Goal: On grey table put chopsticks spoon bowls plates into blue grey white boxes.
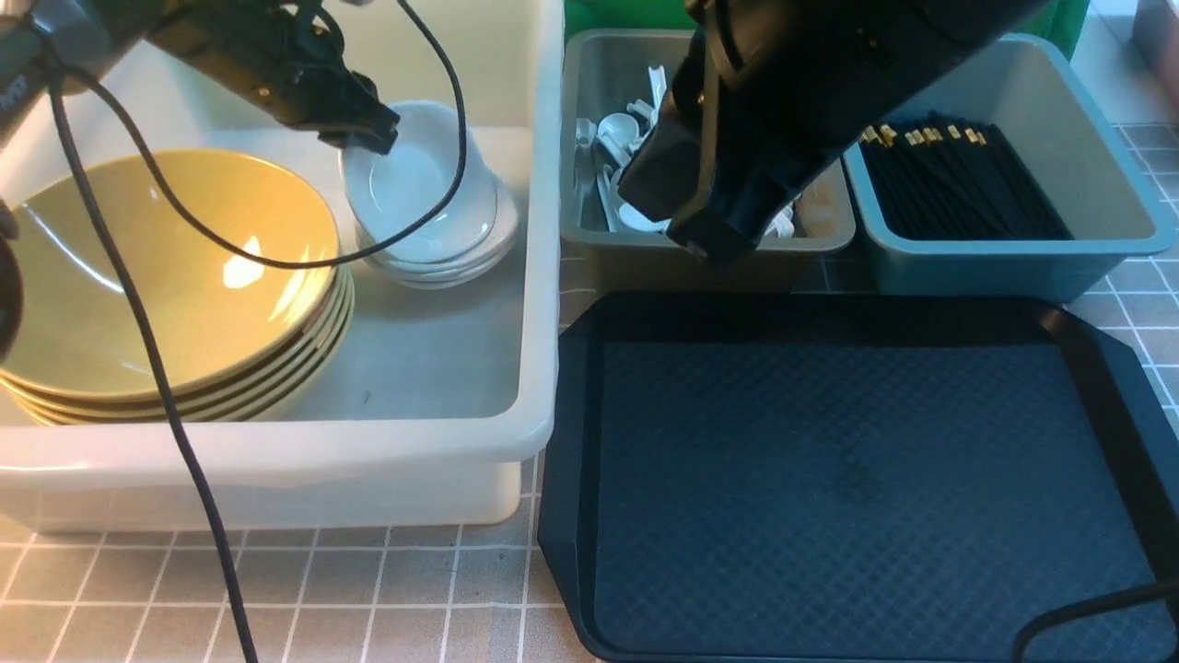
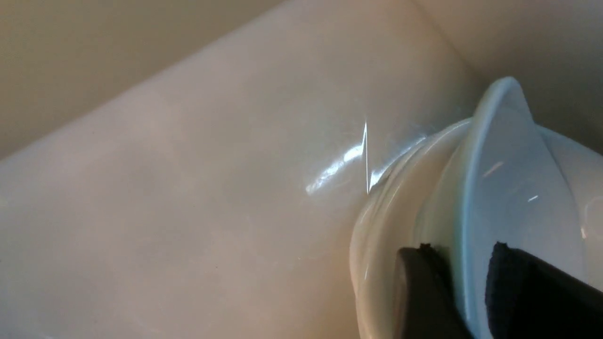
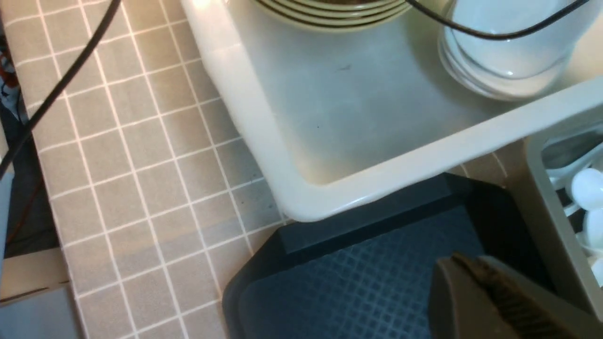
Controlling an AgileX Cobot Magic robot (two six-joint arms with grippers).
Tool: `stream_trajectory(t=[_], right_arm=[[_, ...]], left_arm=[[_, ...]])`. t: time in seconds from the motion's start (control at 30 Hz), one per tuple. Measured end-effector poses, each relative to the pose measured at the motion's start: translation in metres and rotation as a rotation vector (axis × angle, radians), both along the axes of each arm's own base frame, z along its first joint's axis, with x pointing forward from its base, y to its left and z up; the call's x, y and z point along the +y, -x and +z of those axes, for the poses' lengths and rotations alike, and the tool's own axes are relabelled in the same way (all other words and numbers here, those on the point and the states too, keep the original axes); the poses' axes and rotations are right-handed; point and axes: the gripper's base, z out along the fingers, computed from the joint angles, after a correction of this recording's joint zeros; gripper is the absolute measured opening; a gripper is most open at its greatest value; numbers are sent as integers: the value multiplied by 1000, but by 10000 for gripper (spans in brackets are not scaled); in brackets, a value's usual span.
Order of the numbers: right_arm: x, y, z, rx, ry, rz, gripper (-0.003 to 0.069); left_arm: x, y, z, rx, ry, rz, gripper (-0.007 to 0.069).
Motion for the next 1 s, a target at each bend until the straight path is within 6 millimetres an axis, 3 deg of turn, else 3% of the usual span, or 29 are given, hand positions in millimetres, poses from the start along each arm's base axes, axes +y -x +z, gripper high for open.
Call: stream_trajectory(t=[0.17, 0.3, 0.47, 0.6, 0.7, 0.8, 0.9, 1.0], right_arm=[[-1, 0, -1, 2, 10, -1, 28], [-1, 0, -3, 12, 24, 1, 29], [-2, -2, -4, -1, 48, -8, 31], [-5, -4, -3, -27, 71, -29, 31], [-13, -3, 3, -53, 94, -68, 32], [-25, 4, 8, -40, 138, -121, 34], [-36, 9, 18, -70, 131, -180, 38], [-49, 23, 26, -79, 103, -202, 40]], left_arm=[[2, -3, -13, 23, -33, 0, 449], [6, -3, -4, -3, -60, 34, 589], [6, 1, 35, -53, -43, 60, 611], [4, 22, 100, -94, -1, 83, 511], [-3, 58, 161, -146, 12, 59, 347], [-13, 98, 209, -229, -5, 29, 164], [-19, 145, 244, -296, -34, 15, 28], [-19, 190, 258, -301, -47, 19, -2]])
